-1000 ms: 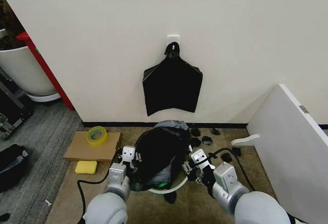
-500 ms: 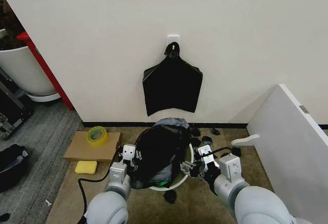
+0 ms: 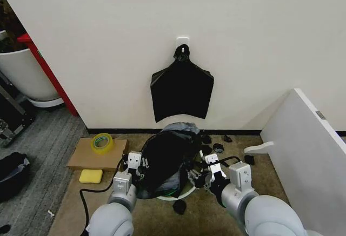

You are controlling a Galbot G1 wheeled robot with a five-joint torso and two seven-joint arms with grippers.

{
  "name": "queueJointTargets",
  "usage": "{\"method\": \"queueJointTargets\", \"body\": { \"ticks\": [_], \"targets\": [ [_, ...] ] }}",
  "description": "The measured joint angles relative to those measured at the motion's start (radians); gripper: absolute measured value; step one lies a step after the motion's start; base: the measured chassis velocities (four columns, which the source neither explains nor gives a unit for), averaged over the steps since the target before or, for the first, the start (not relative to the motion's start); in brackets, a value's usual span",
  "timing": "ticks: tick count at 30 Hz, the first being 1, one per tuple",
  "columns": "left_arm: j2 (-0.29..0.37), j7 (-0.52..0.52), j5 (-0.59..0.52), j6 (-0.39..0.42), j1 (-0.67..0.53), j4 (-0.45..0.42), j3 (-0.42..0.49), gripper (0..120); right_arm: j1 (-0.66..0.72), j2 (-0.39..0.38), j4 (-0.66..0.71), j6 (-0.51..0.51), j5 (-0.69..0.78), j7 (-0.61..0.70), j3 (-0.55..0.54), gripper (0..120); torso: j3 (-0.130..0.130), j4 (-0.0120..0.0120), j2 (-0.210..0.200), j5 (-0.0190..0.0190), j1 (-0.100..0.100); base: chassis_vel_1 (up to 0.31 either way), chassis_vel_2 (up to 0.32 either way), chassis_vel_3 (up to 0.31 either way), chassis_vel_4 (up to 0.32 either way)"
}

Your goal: Place the garbage bag over the trash bin.

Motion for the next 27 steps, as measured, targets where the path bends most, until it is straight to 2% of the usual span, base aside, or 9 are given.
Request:
{"method": "queueJointTargets", "body": {
  "ticks": [2,5,14,18,23,27],
  "targets": [
    [0.000,0.001,0.000,-0.001,0.000,0.000,0.000,1,-0.002,0.003,0.000,0.001,-0.001,0.000,0.004,8,0.000,0.0000,0.000,0.0000,0.000,0.000,0.000,0.000,0.000],
    [0.004,0.003,-0.007,-0.006,0.000,0.000,-0.002,1,-0.002,0.005,0.000,0.002,-0.001,-0.002,0.008,0,0.000,0.0000,0.000,0.0000,0.000,0.000,0.000,0.000,0.000],
    [0.016,0.013,-0.058,-0.052,0.009,-0.007,-0.029,1,-0.014,0.012,0.000,0.021,0.031,0.001,0.046,0,0.000,0.0000,0.000,0.0001,0.000,0.000,0.000,0.000,0.000],
    [0.016,0.012,-0.118,-0.074,0.015,-0.004,-0.043,1,-0.021,0.011,0.000,0.030,0.067,0.031,0.069,0,0.000,0.0000,0.000,0.0001,0.000,0.000,0.000,0.000,0.000],
    [0.022,0.009,-0.212,-0.133,0.029,0.006,-0.059,1,-0.039,-0.007,0.000,0.036,0.146,0.078,0.151,0,0.000,0.0000,0.000,0.0002,0.000,0.000,0.000,0.000,0.000],
    [0.027,0.006,-0.261,-0.150,0.034,0.006,-0.063,1,-0.056,-0.029,0.000,0.033,0.165,0.082,0.196,0,0.000,0.0000,0.000,0.0000,0.000,0.000,0.000,0.000,0.000]
  ]
}}
